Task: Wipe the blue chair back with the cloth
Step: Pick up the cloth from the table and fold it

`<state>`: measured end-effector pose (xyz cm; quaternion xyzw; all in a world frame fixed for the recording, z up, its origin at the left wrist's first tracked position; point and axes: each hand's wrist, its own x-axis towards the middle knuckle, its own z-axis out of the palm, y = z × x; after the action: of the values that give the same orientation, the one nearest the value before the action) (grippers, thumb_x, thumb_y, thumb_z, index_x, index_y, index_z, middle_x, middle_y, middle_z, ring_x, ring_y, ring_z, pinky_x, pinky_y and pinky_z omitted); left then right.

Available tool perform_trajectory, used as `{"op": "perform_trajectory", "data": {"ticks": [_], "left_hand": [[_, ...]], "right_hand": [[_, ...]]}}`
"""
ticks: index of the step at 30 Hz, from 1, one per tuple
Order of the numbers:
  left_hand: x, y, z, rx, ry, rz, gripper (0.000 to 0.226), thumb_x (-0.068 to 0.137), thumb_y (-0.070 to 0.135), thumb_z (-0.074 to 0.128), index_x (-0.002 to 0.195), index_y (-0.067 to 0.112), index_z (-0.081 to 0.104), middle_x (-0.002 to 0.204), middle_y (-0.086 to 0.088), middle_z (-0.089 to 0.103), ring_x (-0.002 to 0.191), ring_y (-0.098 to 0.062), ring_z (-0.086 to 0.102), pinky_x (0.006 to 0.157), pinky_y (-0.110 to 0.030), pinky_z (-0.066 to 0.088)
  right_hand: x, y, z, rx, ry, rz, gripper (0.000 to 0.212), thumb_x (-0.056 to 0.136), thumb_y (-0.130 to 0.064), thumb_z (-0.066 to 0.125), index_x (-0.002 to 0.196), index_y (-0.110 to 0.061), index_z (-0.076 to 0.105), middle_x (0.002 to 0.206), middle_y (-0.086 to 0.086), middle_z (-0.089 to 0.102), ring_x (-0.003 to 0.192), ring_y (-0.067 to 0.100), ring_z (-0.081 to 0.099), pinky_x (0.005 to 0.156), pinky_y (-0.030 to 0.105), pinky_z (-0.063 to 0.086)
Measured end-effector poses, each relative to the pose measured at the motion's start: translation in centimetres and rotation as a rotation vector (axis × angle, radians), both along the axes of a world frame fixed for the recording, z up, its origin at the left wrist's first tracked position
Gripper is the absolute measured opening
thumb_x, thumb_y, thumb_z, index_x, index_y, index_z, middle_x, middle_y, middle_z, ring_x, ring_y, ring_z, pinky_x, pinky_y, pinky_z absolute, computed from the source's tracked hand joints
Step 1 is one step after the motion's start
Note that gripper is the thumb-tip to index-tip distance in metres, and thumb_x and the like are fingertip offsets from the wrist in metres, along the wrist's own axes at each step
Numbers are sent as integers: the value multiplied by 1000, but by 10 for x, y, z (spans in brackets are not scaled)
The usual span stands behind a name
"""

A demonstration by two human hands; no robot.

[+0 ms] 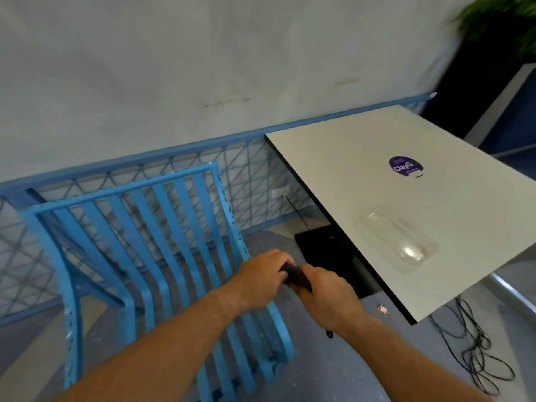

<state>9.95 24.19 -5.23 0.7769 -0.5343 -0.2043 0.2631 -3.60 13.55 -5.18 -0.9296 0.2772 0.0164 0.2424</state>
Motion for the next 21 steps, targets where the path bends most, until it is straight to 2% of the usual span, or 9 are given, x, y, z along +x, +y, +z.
{"op": "perform_trajectory", "data": {"ticks": [4, 9, 13, 16, 18, 21], "left_hand": [[12, 13, -20, -8, 28, -50, 14, 95, 20, 46, 105, 27, 53, 103, 9, 52, 92, -10, 51, 86, -34, 45], [10, 23, -44, -22, 68, -74, 17, 93, 20, 48, 109, 24, 53, 106, 5, 53, 94, -12, 51, 86, -32, 44], [1, 41, -68, -8, 116, 45, 31, 95, 23, 49, 125, 24, 50, 120, 8, 52, 108, -10, 52, 93, -25, 42], [-7, 60, -94, 63, 120, 156, 37, 96, 29, 47, 132, 22, 47, 127, 8, 50, 115, -10, 50, 98, -24, 40], [-15, 71, -116, 143, 124, 227, 39, 96, 35, 47, 132, 20, 49, 128, 6, 51, 116, -12, 50, 100, -26, 40], [-28, 82, -151, 256, 111, 269, 40, 95, 41, 46, 129, 20, 51, 126, 4, 53, 115, -15, 50, 101, -30, 40]], "right_hand": [[7, 18, -16, 64, 32, -86, 15, 95, -44, 49, 98, -31, 57, 84, -10, 56, 72, 10, 55, 63, 31, 48], [9, 32, -38, 182, 77, -199, 12, 92, -38, 52, 92, -28, 60, 80, -5, 62, 71, 12, 60, 67, 37, 56], [-1, 39, -63, 230, 188, -260, 5, 92, -28, 57, 96, -27, 56, 81, -5, 61, 74, 12, 61, 68, 32, 56], [-15, 41, -81, 296, 186, -288, 15, 93, -21, 55, 84, -29, 46, 79, -5, 55, 70, 8, 55, 55, 21, 42], [-24, 43, -96, 340, 176, -324, 13, 92, -23, 56, 87, -28, 45, 81, -3, 56, 68, 7, 54, 51, 18, 37], [-34, 45, -129, 389, 171, -375, 13, 91, -28, 57, 99, -26, 48, 84, -1, 60, 72, 10, 59, 54, 22, 44]]}}
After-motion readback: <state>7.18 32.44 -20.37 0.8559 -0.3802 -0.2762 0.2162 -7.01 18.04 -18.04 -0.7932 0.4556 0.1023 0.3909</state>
